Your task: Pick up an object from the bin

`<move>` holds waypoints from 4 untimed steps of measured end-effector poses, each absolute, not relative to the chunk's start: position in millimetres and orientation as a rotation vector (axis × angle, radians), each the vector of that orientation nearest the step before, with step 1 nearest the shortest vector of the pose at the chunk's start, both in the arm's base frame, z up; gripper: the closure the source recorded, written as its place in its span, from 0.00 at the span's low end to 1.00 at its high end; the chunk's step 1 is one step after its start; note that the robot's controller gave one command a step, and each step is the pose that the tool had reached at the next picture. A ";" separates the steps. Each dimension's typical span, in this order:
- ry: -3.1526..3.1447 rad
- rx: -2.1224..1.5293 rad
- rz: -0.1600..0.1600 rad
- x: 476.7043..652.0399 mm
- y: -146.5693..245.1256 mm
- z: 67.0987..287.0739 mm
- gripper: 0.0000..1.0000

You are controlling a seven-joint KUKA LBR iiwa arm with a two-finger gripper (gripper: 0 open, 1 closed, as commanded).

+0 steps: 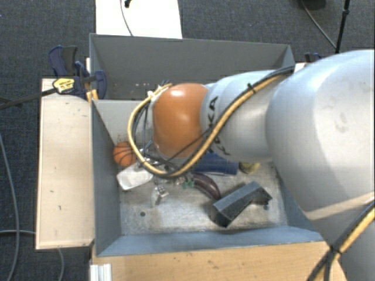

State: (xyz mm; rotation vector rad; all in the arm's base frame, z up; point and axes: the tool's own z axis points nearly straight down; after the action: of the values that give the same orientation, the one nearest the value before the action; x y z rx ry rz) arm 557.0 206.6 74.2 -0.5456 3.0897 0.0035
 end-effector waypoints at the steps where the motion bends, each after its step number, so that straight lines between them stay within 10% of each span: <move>1: 3.082 -0.540 0.010 559.1 208.9 77.4 1.00; 2: 3.090 -0.536 0.004 557.0 206.7 74.0 0.00; 3: 3.083 -0.534 0.012 558.6 210.1 77.5 1.00; 4: 3.083 -0.533 0.013 558.6 210.1 77.4 1.00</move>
Offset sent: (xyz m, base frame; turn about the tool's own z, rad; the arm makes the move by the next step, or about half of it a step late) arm 0.0000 0.0000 0.0000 0.0000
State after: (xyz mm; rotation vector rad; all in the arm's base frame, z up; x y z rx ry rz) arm 558.6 210.1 77.4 -0.5325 3.0833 0.0125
